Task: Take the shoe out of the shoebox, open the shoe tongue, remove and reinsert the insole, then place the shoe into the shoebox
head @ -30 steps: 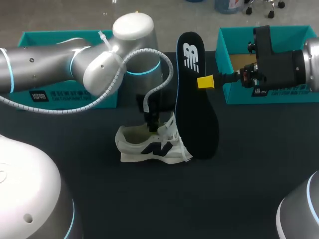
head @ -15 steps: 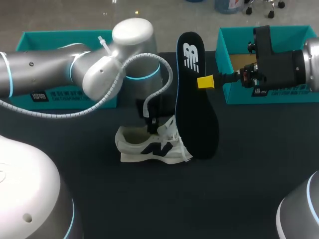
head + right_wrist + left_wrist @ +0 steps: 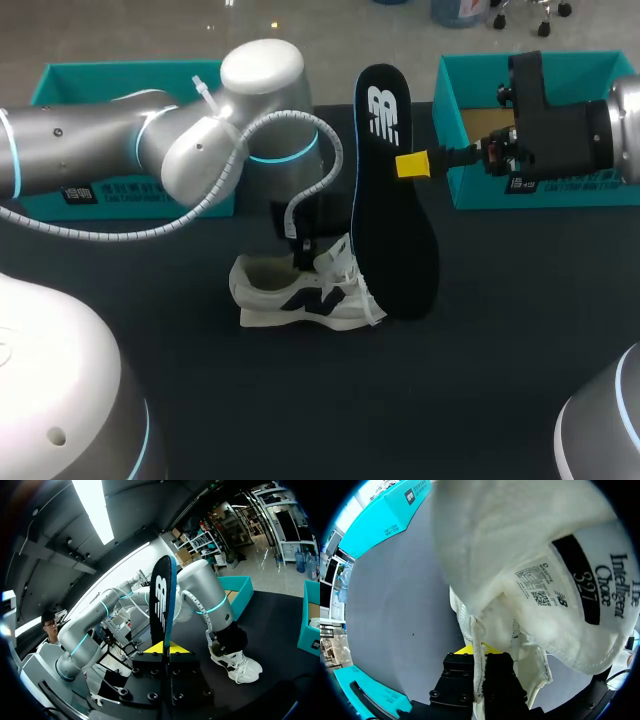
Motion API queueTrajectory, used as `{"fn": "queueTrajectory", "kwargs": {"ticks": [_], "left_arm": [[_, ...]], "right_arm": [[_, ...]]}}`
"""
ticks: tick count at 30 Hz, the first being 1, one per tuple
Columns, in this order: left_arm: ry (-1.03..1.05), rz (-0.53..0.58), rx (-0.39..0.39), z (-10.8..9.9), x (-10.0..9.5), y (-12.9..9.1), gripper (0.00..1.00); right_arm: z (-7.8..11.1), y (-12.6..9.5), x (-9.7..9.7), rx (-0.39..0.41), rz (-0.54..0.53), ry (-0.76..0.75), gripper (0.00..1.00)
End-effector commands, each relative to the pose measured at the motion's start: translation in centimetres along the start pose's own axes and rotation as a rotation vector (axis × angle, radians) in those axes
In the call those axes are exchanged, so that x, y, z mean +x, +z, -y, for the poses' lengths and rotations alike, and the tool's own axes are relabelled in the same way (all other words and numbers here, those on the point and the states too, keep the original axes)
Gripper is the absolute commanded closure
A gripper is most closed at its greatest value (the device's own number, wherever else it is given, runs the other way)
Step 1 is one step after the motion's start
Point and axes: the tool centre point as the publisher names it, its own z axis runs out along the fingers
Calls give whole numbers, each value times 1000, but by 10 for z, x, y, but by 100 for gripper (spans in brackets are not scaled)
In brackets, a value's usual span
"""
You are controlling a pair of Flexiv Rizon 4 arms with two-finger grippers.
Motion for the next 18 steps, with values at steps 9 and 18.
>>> {"fn": "queueTrajectory", "kwargs": {"ticks": [9, 18], "left_arm": [[257, -69, 33, 1, -10, -22, 100], [652, -281, 80, 4, -20, -32, 100]], "right_arm": [[-1, 3, -1, 1, -1, 1, 100], [-1, 3, -1, 1, -1, 1, 100]]}}
